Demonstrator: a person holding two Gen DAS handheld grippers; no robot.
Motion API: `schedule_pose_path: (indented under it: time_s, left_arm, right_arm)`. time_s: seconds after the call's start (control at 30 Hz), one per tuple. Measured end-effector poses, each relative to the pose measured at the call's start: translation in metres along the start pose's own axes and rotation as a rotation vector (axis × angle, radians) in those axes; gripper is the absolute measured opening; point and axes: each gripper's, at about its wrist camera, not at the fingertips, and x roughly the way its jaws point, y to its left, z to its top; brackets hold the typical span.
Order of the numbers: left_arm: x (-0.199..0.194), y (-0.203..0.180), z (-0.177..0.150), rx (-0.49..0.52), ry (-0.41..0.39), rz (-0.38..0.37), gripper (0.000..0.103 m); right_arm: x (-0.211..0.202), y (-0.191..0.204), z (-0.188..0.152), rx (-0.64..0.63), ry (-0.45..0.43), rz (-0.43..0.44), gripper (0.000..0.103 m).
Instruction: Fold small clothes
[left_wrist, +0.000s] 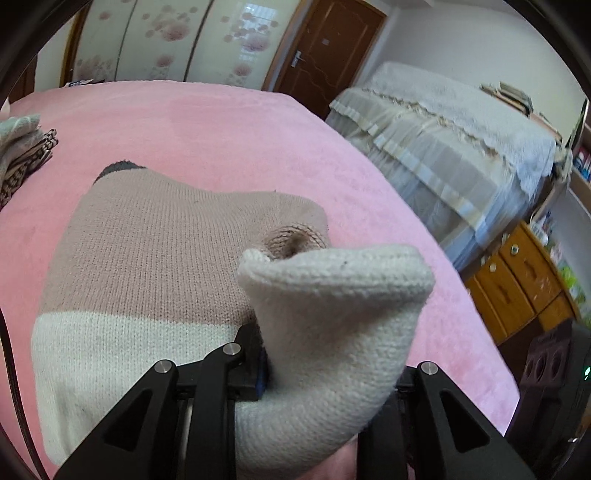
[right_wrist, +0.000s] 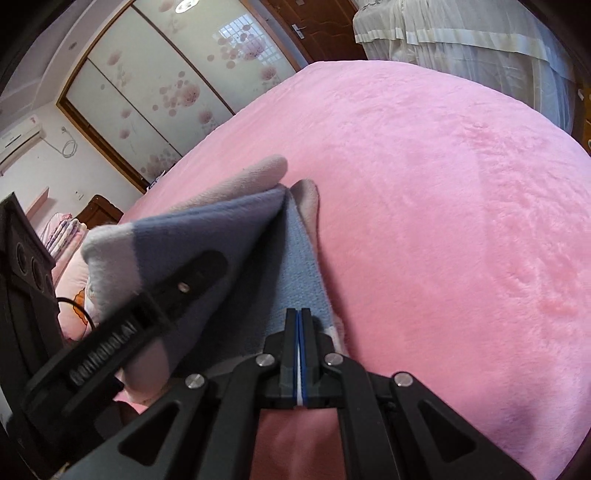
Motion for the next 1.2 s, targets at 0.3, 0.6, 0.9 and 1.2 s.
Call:
schedule_pose_path:
  time_s: [0.3,0.6,0.9,1.2]
  left_arm:
    - [0.021,-0.019,-0.025,0.090,0.001,0.059,0.033]
    - [-0.001,-0.033,-0.035,0.177,0.022,-0.058,0.080]
    - [-0.070,-0.003,-0.037,0.114,0.091,-0.118,0.087]
    - [-0.116,0.126,-0.029,-0.219,0.056,0.150,0.089]
  right_arm:
    - [-0.020,-0.014,-0.004,0.007,-0.025,-0.037,0.001]
    - [-0.038,-0.026,0.003,0.006,-0.035,-0.079,0.003]
    - [-0.053,-0.007,0.015,-0.052,-0.008,-0.050,0.003]
    - [-0.069,0.043,0.027,-0.157,0.051,0.091,0.058]
